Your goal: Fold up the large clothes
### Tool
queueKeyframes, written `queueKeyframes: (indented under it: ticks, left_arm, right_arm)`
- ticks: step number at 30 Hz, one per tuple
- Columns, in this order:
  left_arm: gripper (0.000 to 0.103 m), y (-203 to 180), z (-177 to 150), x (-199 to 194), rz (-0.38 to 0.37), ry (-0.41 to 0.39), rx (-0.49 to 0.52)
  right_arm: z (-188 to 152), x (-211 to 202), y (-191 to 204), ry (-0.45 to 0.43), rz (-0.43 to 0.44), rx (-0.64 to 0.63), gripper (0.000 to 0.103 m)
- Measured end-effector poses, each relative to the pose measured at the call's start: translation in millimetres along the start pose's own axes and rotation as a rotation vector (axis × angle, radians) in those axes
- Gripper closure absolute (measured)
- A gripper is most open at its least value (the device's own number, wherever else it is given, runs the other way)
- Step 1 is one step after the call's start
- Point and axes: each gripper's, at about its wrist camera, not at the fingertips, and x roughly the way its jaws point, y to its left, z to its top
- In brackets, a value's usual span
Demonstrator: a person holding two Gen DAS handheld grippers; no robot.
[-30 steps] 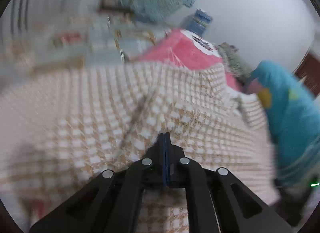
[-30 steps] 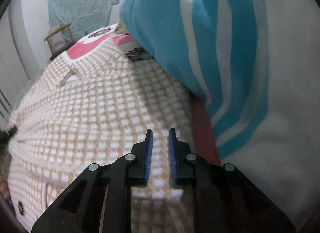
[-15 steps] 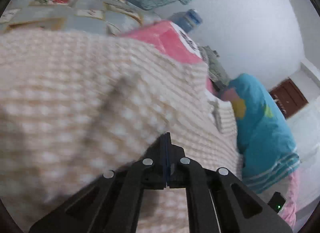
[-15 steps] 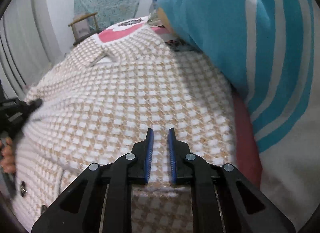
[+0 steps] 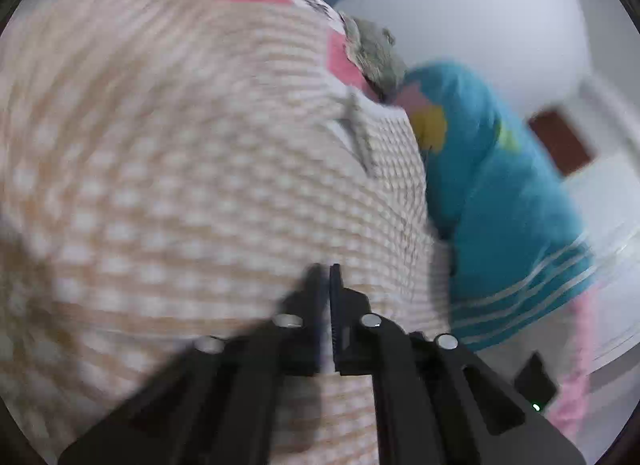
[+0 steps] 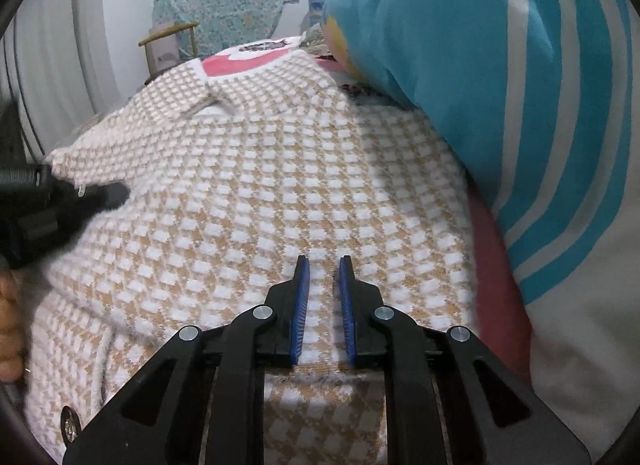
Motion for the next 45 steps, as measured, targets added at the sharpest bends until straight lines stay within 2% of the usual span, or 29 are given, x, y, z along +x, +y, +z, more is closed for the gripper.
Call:
queueKeyframes:
  ticks: [1,3,7,9,11,13,16,19,21,23,26,29,32,34,38,40,42,43,44,45]
  left_arm:
    - [0.099,16.7,-0.2,-9.5,-0.036,-0.035,-0.064]
    - [0.099,27.7,-0.5,-25.2,-0.023,-0.084,-0.100]
    - [0.099,15.2,-3.5,-33.7,0.130,-0.087,0.028]
    - [0.099,25.1,-0.7,-46.3,0.151,-0.106,0.021]
    - [0.099,27.3,-3.5,-55.0,0.206,-0.139,0.000]
    - [0.099,19.2,-0.9,-54.7,0.302,-0.131,-0.006]
    - [0.099,-4.5,5.4,-48.8,0.501,-0.101,0.059]
    - [0.100,-27.6,5.0,-47.0,0.615,-0.095,0.072]
    - [0.084,-38.9,-0.2,-51.6,0.669,-0.112,0.110]
    - [0.080,-52.6,0.4,-52.5,0.692,-0.121,0.136]
    - [0.080,-75.5,0.0,-62.5,0.651,-0.118,0.179]
    - [0.080,-100.9,0.4,-66.9,0.660,-0.134,0.269]
    - [0.080,-100.1,8.3,-65.1,0.627,-0.143,0.179]
    - [0.080,-98.2,17.5,-56.5,0.554,-0.145,0.142]
    - [0.080,-82.6,28.2,-27.4,0.375,-0.084,0.165]
    - [0.080,-56.2,23.9,-15.3,0.301,-0.025,0.099]
    - [0.082,-24.7,16.5,-11.3,0.276,0.010,0.029]
    - [0.082,-2.9,12.7,-18.5,0.159,-0.010,-0.023]
    - [0.097,9.6,11.2,-24.3,0.118,-0.020,-0.053]
    - [0.099,19.6,10.0,-28.5,0.110,-0.019,-0.076]
  right_arm:
    - [-1.2,-1.2,1.7,-0.002,0.001,-0.001,0.089]
    - [-2.2,-4.1,0.8,-0.005,0.006,0.001,0.089]
    - [-3.3,-5.7,-0.2,-0.005,0.021,0.014,0.089]
    - [-2.4,-3.5,1.5,-0.008,0.022,0.014,0.089]
    - [-2.8,-3.1,0.2,-0.008,0.024,0.015,0.089]
    - [-2.2,-1.9,2.0,-0.007,0.014,0.008,0.089]
    - [-2.3,-0.3,-0.9,-0.010,0.012,0.008,0.089]
    - [-4.2,-2.5,-4.8,-0.011,0.006,0.004,0.089]
    - [-5.3,-6.3,-8.0,-0.011,0.008,0.005,0.089]
    - [-4.3,-3.6,-9.0,-0.009,0.018,0.013,0.089]
    - [-6.5,-6.8,-8.7,-0.008,0.023,0.017,0.089]
    - [-9.8,-11.1,-8.4,-0.004,0.023,0.016,0.089]
    - [-9.9,-9.8,-6.9,-0.002,0.028,0.020,0.089]
    - [-10.9,-9.5,-6.0,0.001,0.039,0.028,0.089]
    - [-14.4,-12.8,-7.0,-0.004,0.056,0.040,0.089]
    - [-14.3,-12.4,-5.8,-0.003,0.065,0.049,0.089]
    - [-14.0,-14.0,-8.9,0.003,0.079,0.059,0.089]
    - [-13.4,-14.2,-10.9,0.006,0.092,0.069,0.089]
    - [-12.8,-15.2,-13.5,0.009,0.114,0.087,0.089]
    - [-13.2,-15.8,-17.7,0.008,0.145,0.112,0.089]
